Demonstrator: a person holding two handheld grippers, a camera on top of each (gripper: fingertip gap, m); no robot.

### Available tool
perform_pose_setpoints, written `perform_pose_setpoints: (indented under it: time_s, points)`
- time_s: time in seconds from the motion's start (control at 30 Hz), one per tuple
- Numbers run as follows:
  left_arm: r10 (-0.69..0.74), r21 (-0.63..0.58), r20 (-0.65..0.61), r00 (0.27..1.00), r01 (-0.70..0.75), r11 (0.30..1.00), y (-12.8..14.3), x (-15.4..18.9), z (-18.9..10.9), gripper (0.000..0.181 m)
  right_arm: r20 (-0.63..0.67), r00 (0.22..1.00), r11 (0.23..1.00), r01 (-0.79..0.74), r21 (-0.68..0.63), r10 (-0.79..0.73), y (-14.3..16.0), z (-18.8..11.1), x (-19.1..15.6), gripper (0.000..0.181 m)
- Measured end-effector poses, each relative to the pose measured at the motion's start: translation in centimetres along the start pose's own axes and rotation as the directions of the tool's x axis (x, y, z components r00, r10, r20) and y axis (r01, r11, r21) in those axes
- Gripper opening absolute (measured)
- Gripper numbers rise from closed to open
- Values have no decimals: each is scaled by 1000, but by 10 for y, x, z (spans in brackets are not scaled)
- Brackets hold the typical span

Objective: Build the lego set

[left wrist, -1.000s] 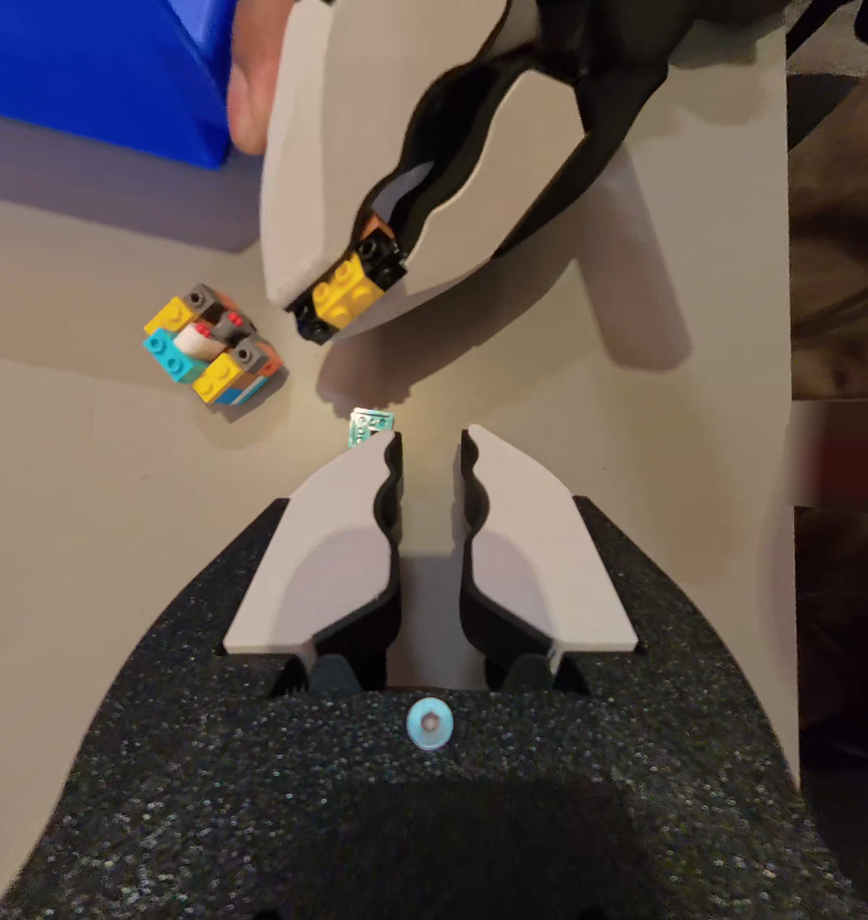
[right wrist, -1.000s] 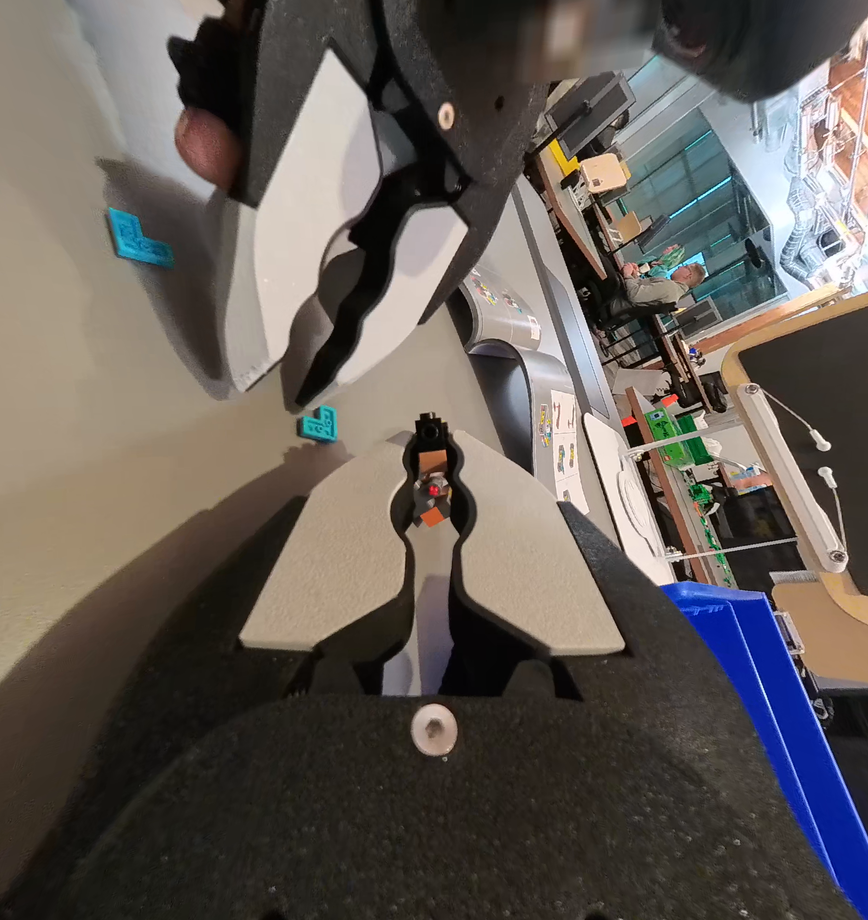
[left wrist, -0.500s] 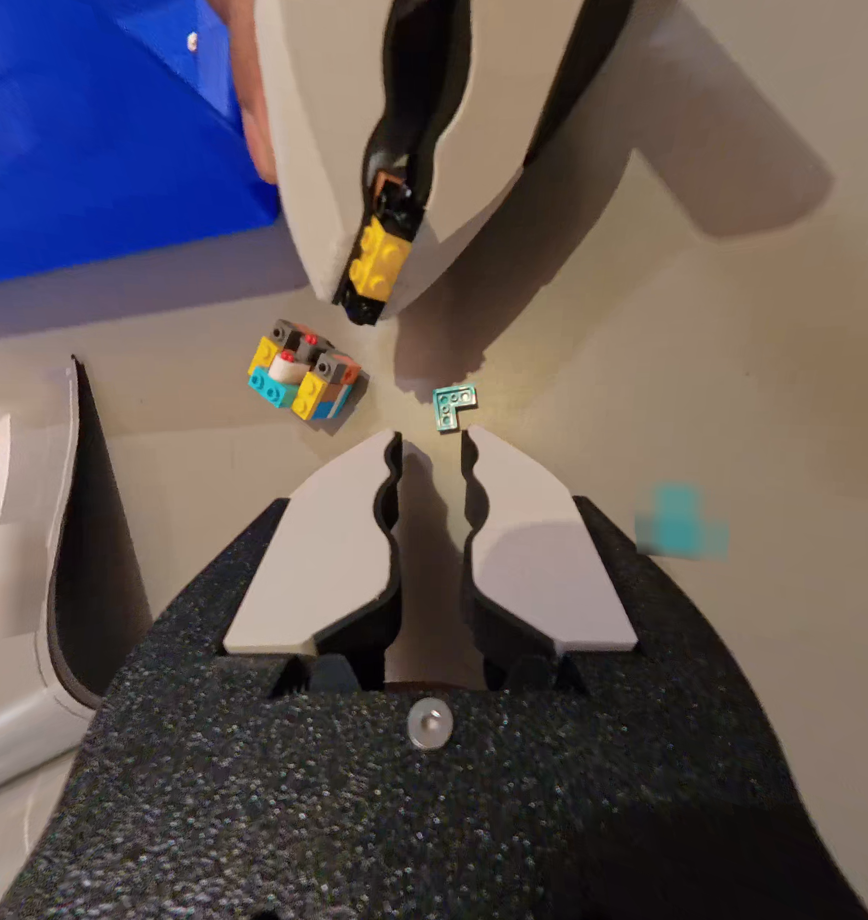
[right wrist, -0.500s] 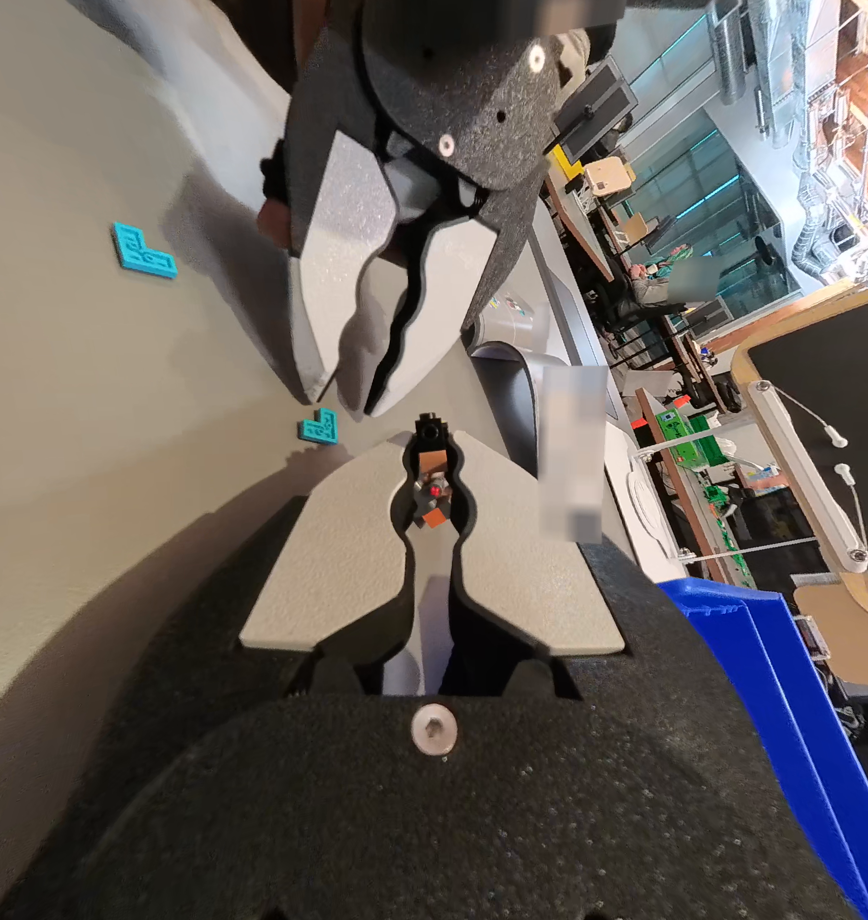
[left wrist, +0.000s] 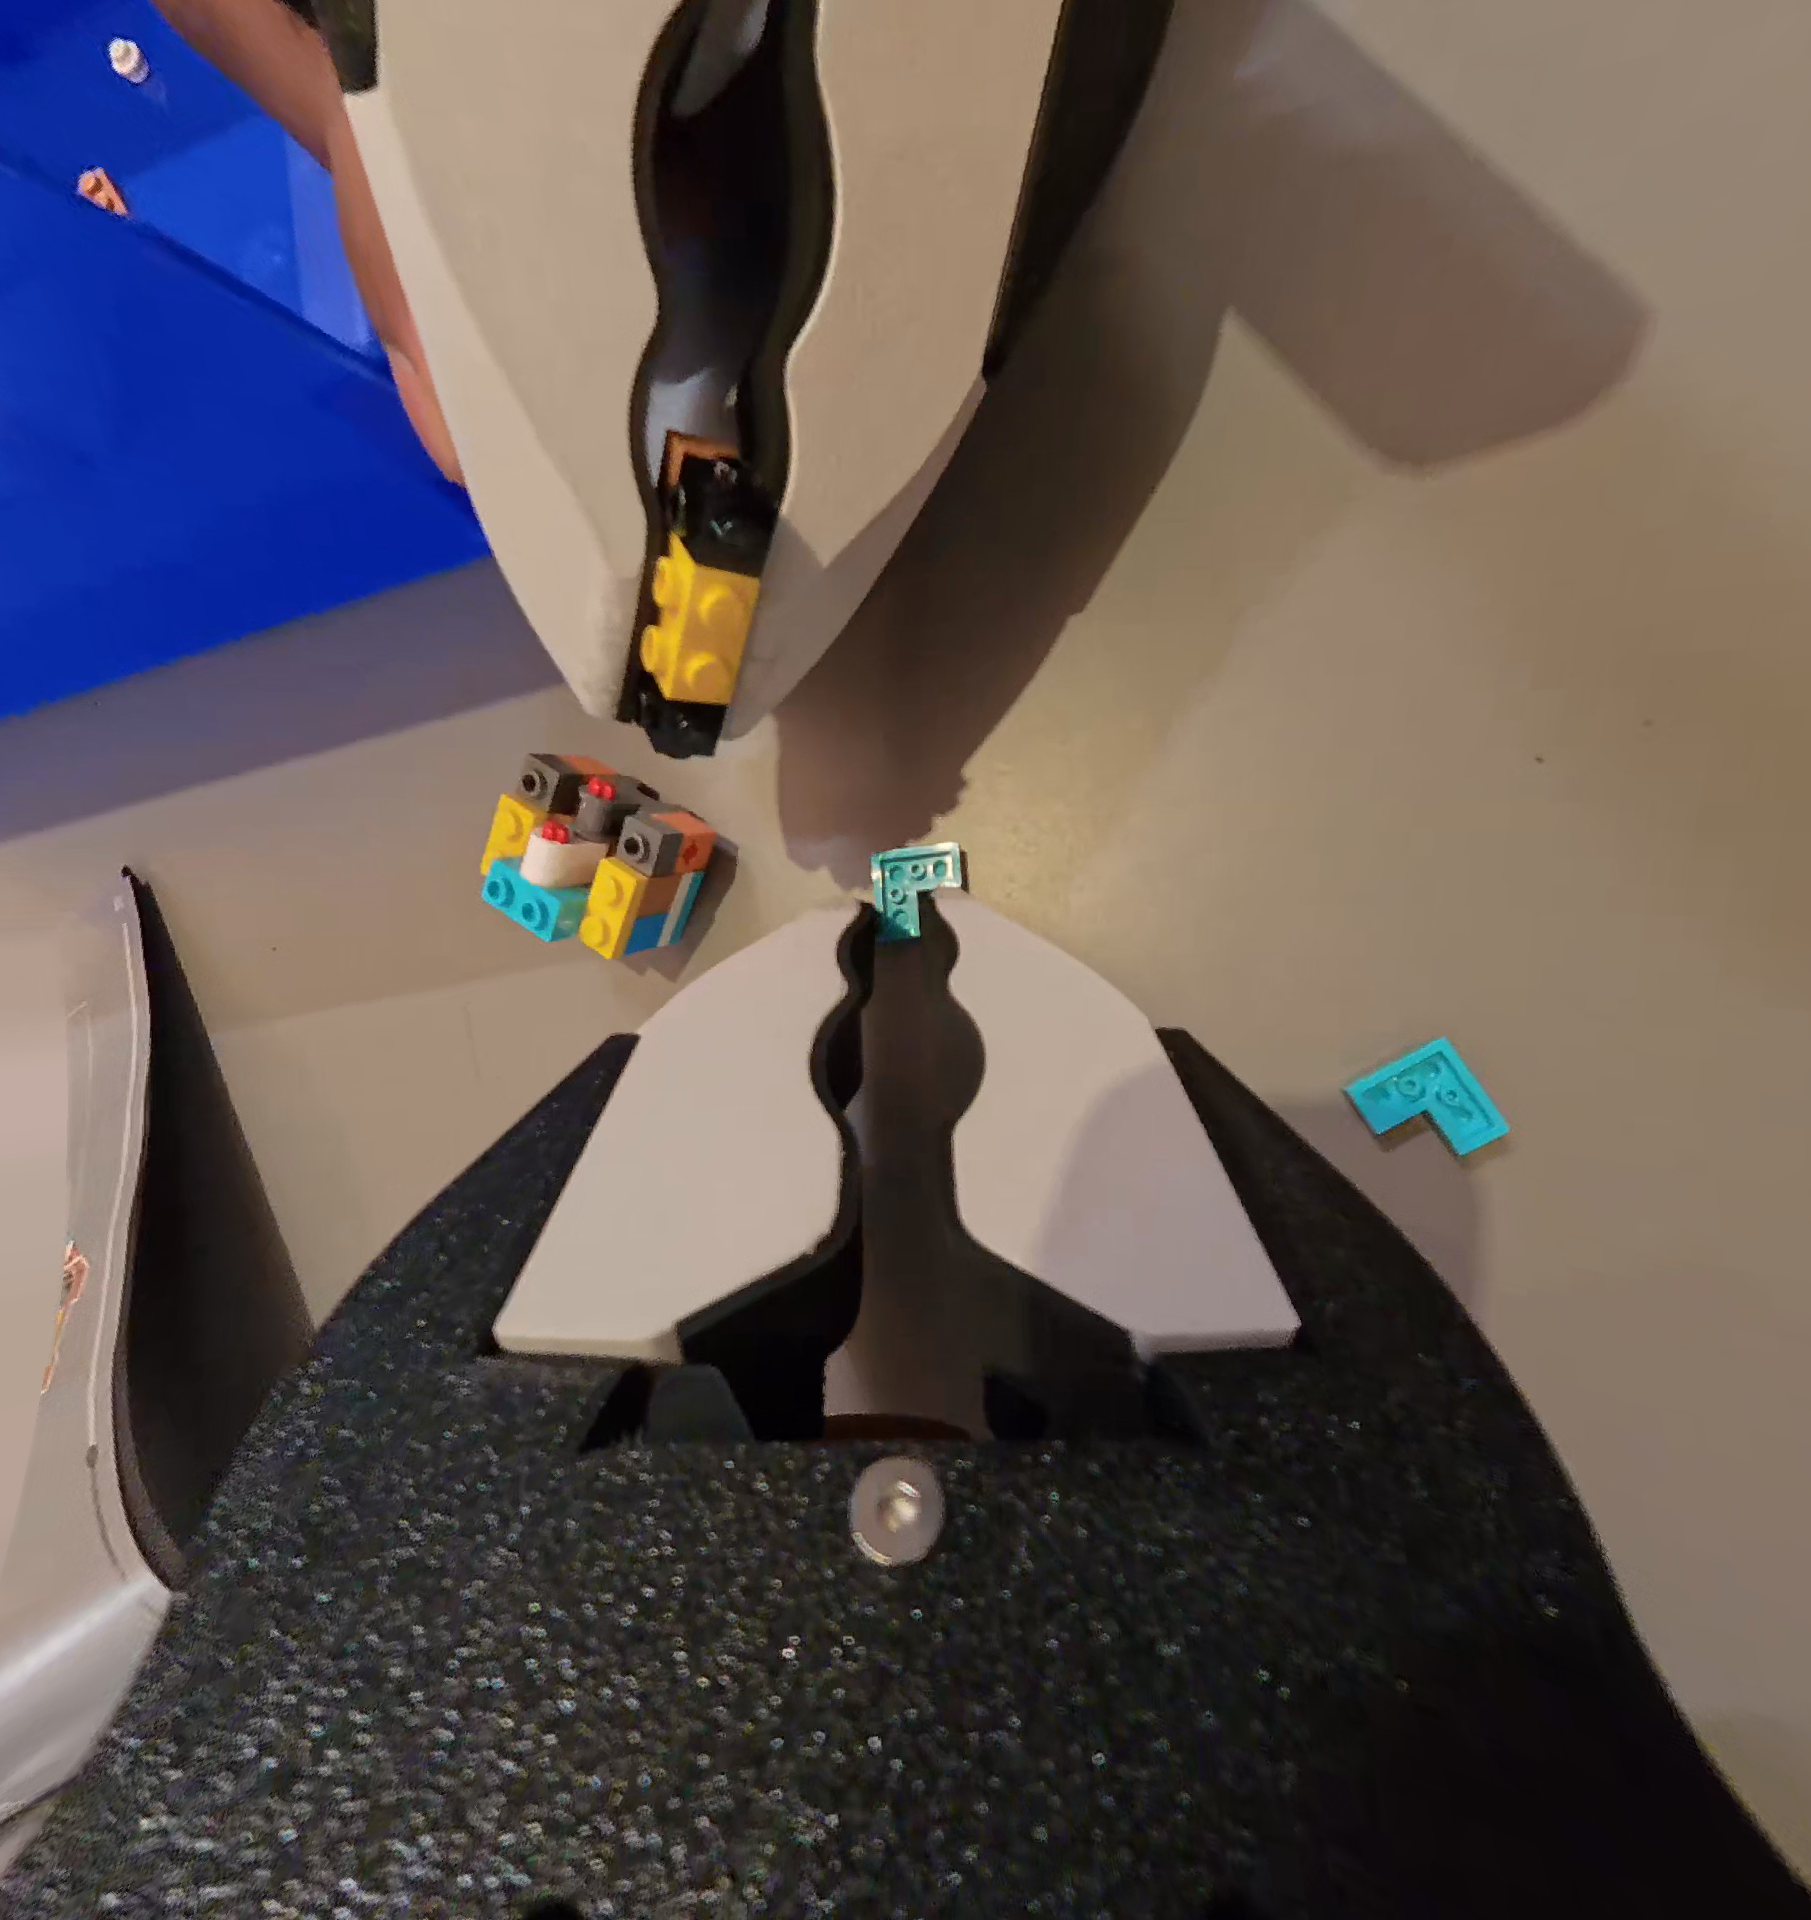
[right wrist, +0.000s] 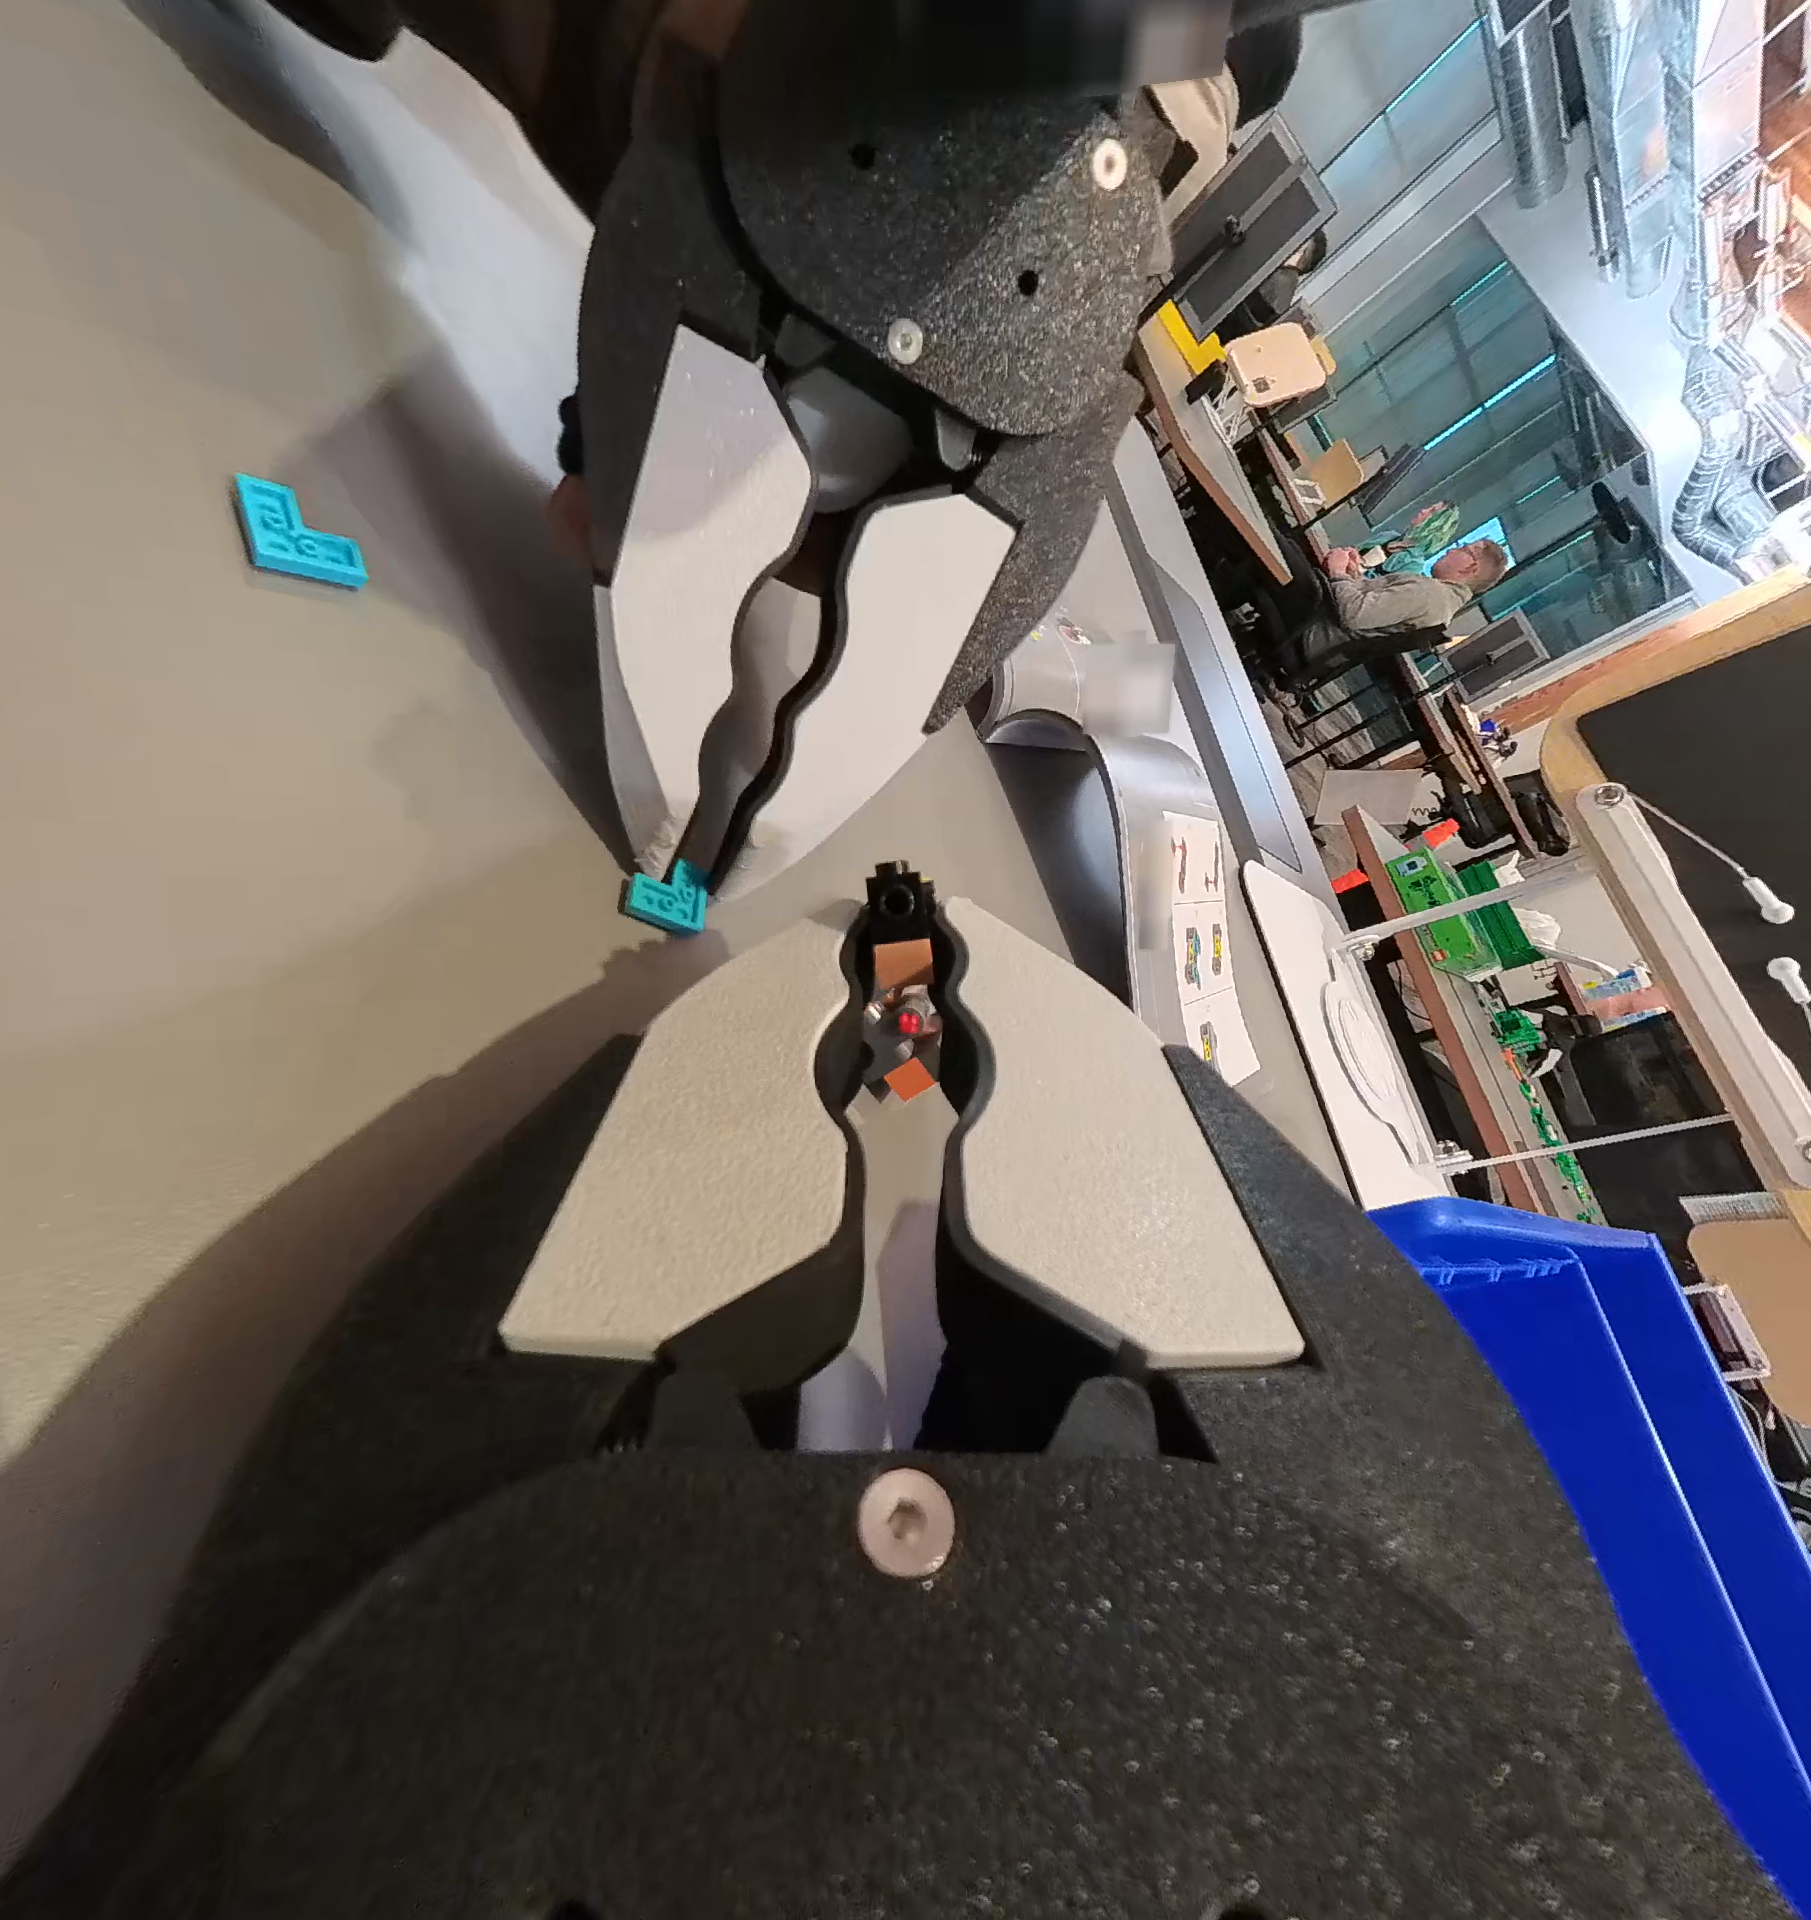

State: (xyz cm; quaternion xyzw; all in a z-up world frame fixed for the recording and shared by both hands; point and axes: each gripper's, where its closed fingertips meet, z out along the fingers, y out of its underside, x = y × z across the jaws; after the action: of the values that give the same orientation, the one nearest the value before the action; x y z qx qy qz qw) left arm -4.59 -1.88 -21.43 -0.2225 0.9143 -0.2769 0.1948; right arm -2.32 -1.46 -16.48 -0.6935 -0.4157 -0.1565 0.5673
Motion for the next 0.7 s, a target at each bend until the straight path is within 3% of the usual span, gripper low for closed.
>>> perform_pose_setpoints:
  time_s: [0.23, 0.4, 0.53, 0.7]
  points:
    - [-175, 7, 19, 984, 174, 985, 0, 1, -2, 8, 3, 1000, 1000, 0, -3, 0, 0, 0, -1, 9]
    - [-393, 146, -28, 919, 393, 908, -14, 3, -11, 8, 4, 1000, 1000, 0, -2, 0, 0, 0, -1, 9]
    - [-574, 289, -119, 810, 581, 761, -26, -2, -22, 8, 4, 1000, 1000, -9, 2, 9, 0, 0, -1, 9]
    - [-704, 434, -335, 626, 766, 475, -42, -11, -40, 8, 7, 999, 998, -43, 36, 43, -5, -2, 1, 9]
